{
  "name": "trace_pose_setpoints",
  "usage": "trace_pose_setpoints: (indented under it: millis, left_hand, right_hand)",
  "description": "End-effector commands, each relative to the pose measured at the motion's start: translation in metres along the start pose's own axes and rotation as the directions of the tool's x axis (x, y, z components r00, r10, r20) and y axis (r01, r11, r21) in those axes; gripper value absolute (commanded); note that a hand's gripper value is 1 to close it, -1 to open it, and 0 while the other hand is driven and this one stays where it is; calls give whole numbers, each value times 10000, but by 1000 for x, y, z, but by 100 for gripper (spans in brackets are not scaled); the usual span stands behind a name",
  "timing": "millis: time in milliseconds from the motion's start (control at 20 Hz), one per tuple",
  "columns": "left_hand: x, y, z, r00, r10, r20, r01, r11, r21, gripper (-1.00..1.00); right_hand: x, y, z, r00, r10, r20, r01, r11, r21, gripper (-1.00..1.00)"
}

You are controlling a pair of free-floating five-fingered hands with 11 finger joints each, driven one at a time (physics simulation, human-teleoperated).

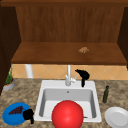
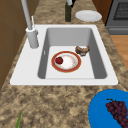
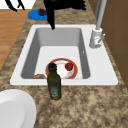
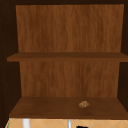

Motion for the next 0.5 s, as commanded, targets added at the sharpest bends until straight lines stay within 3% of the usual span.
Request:
trace_pose_setpoints:
  millis: [0, 250, 450]
  left_hand:
    - [0, 0, 0, 10000, 0, 0, 0, 10000, 0, 0]
    - [0, 0, 0, 10000, 0, 0, 0, 10000, 0, 0]
    - [0, 0, 0, 10000, 0, 0, 0, 10000, 0, 0]
  right_hand:
    - [-18, 15, -24, 9996, -256, -142, 264, 9978, 616, -100]
    - [-36, 26, -55, 9988, -443, -217, 467, 9914, 1221, -100]
    - [-46, 31, -74, 9967, -705, -412, 775, 9753, 2070, -100]
